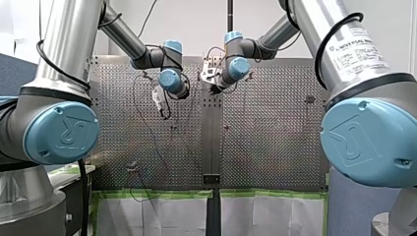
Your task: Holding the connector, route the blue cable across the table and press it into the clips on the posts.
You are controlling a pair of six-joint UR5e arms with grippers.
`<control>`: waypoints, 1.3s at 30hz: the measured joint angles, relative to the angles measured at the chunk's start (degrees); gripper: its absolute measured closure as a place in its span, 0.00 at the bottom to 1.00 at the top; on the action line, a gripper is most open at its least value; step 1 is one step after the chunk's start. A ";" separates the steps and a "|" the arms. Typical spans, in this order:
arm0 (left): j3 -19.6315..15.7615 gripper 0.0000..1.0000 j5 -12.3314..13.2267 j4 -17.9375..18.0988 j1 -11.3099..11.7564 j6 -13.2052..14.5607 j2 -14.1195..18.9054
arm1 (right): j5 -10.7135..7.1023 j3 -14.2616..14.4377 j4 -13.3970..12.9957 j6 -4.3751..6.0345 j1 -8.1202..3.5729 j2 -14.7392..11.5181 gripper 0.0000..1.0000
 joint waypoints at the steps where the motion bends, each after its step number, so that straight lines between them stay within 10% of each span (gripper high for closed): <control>1: 0.01 1.00 0.02 -0.12 0.01 0.01 0.59 | 0.00 0.00 0.24 -0.05 -0.02 -0.44 1.00; 15: 1.12 1.00 4.20 0.31 1.09 -0.68 8.81 | 0.00 0.04 1.89 -0.53 -0.06 -8.05 1.00; 22: 2.43 1.00 4.54 0.74 2.14 -0.79 6.94 | 0.00 0.13 1.86 -0.84 -0.13 -11.83 1.00; 39: 2.52 1.00 8.50 3.67 4.82 -1.88 3.99 | 0.07 0.25 1.63 -1.43 -0.70 -7.18 1.00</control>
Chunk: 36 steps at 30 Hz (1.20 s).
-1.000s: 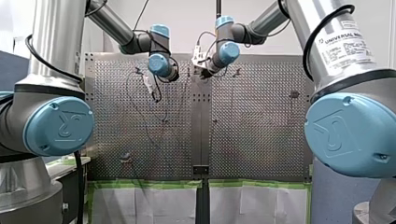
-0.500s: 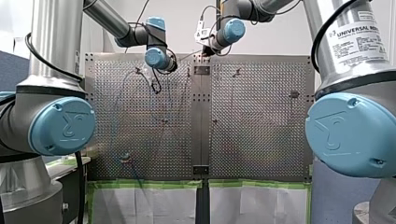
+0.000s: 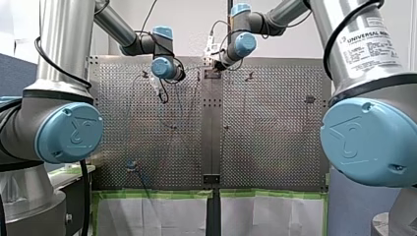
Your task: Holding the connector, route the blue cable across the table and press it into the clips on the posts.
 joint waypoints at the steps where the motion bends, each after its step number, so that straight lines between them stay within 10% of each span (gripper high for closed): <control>1: 0.00 1.00 0.40 0.13 0.05 -0.07 0.00 | 0.00 0.00 -0.02 -0.02 -0.01 0.35 1.00; 36: 9.72 1.00 4.69 -0.35 2.78 -0.75 -9.76 | -4.06 -0.36 -3.63 2.12 -5.67 4.17 1.00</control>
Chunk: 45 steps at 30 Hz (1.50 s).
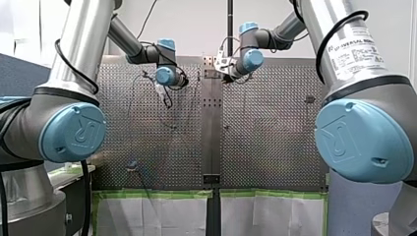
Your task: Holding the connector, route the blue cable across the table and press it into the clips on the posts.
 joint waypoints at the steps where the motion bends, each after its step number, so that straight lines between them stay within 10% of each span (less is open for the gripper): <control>1: 0.32 1.00 0.08 -0.07 0.09 -0.02 -0.11 | -0.13 -0.07 -0.08 0.06 -0.21 0.03 1.00; 15: 2.02 1.00 0.14 -3.56 0.25 1.15 -1.73 | -1.41 -0.53 -0.29 0.14 -2.25 0.30 1.00; 18: 2.01 0.78 -0.52 -4.91 -0.01 2.00 -1.58 | -1.48 -0.53 -0.29 0.01 -2.31 0.31 1.00; 20: 2.01 0.21 -1.41 -5.98 -0.22 2.86 -1.37 | -1.51 -0.53 -0.29 -0.05 -2.33 0.31 1.00; 21: 2.01 0.21 -1.82 -6.48 -0.32 3.26 -1.22 | -1.52 -0.55 -0.29 -0.06 -2.34 0.31 1.00; 22: 2.01 0.00 -2.26 -6.94 -0.43 3.68 -1.02 | -1.52 -0.55 -0.29 -0.07 -2.35 0.31 1.00; 31: 1.05 0.00 -6.46 -12.15 -1.54 6.13 2.28 | -1.53 -0.73 -0.28 -0.13 -2.51 0.31 1.00; 45: -5.77 0.00 -2.13 -14.25 -5.11 5.19 9.57 | -1.54 -1.32 -0.28 -0.18 -3.09 0.24 1.00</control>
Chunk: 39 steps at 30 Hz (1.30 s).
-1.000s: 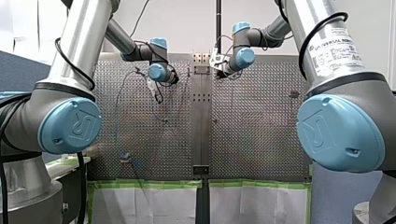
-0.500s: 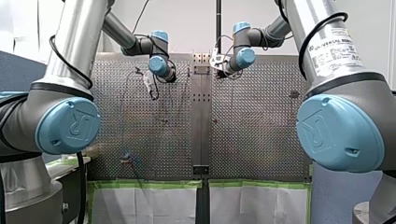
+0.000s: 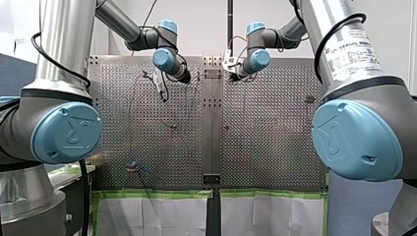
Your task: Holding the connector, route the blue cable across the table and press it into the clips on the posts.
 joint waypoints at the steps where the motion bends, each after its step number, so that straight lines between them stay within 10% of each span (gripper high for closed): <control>1: -0.52 0.00 0.10 -0.10 -0.26 -0.03 0.53 | 0.00 -0.03 0.01 0.00 -0.02 -0.01 1.00; 14: -3.61 0.00 -2.24 0.90 -5.26 1.36 6.41 | 0.00 -0.09 0.16 0.00 -0.06 -0.13 1.00; 39: 8.46 0.00 -14.66 -2.46 -17.57 5.29 -4.77 | 0.00 -0.09 0.09 0.04 -0.17 -0.11 1.00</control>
